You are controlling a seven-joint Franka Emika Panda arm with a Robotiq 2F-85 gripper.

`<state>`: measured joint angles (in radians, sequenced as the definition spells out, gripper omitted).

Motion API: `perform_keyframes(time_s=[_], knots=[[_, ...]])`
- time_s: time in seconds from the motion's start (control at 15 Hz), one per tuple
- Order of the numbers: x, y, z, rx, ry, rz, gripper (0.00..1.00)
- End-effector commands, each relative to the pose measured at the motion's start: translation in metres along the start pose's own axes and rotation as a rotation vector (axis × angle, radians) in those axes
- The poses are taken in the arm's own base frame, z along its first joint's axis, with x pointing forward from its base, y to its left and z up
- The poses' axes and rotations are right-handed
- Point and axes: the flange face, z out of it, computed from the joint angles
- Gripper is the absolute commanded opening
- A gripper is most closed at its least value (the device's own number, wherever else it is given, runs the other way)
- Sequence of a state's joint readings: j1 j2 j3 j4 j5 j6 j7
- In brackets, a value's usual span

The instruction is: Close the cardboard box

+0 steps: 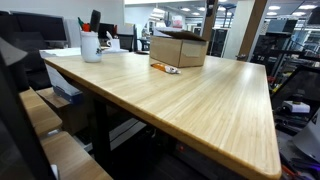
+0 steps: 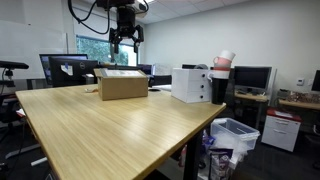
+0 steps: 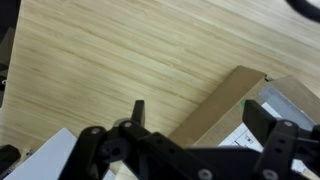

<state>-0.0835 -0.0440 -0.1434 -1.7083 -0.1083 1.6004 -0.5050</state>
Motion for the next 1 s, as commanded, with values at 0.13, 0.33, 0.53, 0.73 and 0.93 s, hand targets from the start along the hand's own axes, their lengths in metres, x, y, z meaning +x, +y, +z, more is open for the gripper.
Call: perform_keyframes(time_s=[0.13,0.33,0.53,0.73,0.93], knots=[[-0.022,0.032,0.006,0.069,-0.042,0.110,1.00],[-0.026,0.034,0.009,0.054,-0.049,0.109,1.00],[-0.031,0.046,0.017,0.067,-0.072,0.150,1.00],[-0.031,0.045,0.017,0.066,-0.071,0.150,1.00],[-0.031,0.045,0.017,0.066,-0.071,0.150,1.00]])
